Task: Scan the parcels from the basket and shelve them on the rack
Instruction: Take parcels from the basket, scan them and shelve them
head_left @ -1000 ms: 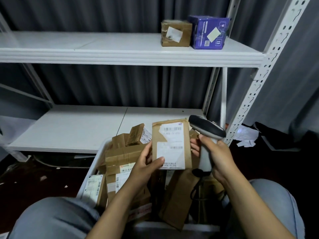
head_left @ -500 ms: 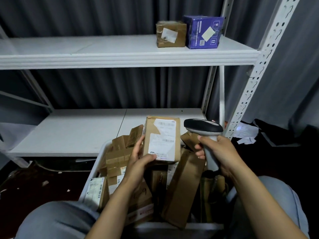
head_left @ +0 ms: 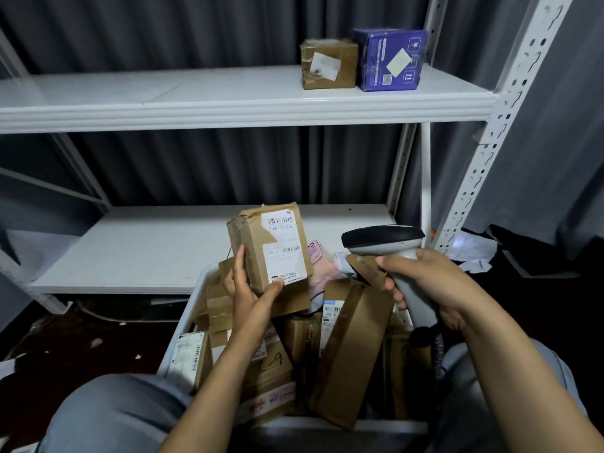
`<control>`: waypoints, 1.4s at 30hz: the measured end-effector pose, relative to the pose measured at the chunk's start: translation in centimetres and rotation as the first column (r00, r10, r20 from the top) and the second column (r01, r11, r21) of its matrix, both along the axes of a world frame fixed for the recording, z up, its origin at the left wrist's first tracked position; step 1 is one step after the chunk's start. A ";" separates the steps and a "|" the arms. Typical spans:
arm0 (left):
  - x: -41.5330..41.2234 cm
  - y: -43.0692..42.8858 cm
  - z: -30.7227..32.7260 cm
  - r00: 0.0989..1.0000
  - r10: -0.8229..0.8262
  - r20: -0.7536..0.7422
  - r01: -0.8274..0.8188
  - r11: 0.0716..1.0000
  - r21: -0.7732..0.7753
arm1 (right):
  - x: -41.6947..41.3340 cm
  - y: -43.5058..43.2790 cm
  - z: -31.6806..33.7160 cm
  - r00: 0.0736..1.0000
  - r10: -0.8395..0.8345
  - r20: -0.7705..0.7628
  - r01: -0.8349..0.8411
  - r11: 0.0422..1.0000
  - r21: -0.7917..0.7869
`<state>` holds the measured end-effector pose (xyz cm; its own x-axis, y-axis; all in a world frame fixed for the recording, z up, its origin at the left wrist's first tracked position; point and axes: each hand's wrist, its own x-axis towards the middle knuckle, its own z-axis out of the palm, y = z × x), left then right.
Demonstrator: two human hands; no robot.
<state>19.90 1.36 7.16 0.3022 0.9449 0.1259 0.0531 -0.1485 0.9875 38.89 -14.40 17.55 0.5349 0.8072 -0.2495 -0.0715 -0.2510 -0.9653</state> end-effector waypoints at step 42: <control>13.6 8.3 25.1 0.937 -0.247 0.247 0.280 0.954 -0.108 | 9.2 11.0 14.7 0.924 -0.289 0.251 0.167 0.895 0.414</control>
<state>33.50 9.69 32.22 0.5214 0.8481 0.0939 -0.1986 0.0135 0.9800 48.11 -3.39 32.24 0.7151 0.6530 0.2495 0.2237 0.1244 -0.9667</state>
